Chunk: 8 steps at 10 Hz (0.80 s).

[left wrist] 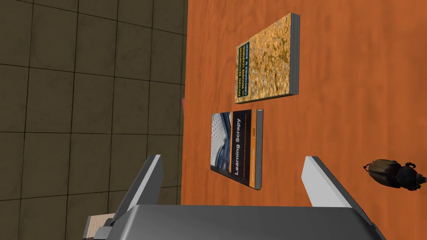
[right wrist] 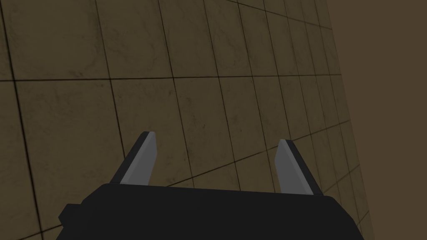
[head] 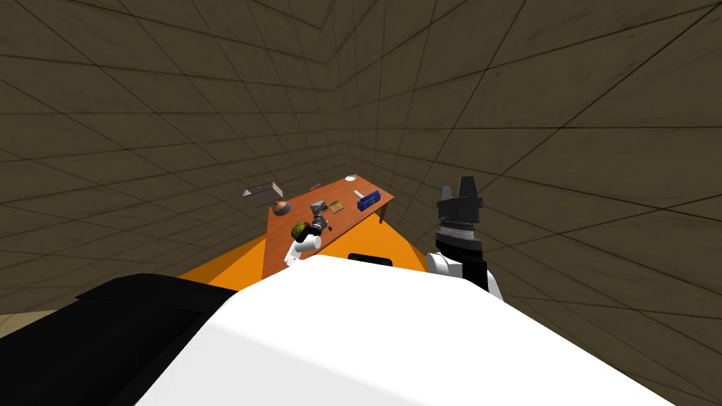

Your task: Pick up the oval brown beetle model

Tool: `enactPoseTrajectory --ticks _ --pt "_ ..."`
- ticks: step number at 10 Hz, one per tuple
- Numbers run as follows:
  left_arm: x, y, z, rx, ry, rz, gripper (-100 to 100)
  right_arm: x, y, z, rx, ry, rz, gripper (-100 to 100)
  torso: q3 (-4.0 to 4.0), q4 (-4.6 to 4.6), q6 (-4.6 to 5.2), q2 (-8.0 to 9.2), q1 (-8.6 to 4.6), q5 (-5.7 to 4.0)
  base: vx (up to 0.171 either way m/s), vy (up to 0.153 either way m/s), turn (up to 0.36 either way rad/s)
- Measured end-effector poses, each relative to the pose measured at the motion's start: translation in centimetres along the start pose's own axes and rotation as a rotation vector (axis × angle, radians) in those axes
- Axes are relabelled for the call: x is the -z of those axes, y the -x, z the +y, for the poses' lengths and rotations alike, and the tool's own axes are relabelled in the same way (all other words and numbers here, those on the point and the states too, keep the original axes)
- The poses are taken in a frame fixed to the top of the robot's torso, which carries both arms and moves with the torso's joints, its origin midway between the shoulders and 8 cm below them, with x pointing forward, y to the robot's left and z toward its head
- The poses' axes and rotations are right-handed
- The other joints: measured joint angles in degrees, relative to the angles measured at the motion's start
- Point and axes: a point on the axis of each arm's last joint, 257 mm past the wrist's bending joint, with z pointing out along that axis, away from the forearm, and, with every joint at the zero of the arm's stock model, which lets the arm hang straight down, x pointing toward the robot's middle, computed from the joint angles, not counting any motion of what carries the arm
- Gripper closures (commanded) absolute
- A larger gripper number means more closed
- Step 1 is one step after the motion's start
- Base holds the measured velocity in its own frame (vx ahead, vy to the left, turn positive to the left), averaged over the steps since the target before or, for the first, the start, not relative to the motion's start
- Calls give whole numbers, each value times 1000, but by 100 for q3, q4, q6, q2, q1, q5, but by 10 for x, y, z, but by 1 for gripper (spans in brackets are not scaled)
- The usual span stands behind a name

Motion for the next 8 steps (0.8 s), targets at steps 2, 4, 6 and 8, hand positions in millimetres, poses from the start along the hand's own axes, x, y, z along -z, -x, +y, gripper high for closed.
enactPoseTrajectory --ticks 2,4,6,8 --pt "-3 12 17 50 67 -26 -100 0 0 0 0 0 0 0 0 0 1 -1 -2 0 37 -12 -22" --pt "-9 23 39 99 137 -53 -100 0 0 0 0 0 0 0 -1 0 0 -1 0 0 25 -7 -11" --pt "-10 35 62 150 211 -84 -100 0 0 0 0 0 0 0 0 0 1 0 -1 0 36 -13 -21" --pt "-11 45 80 199 272 -112 -100 0 0 0 0 0 0 0 0 0 0 1 -1 0 25 -5 -11"
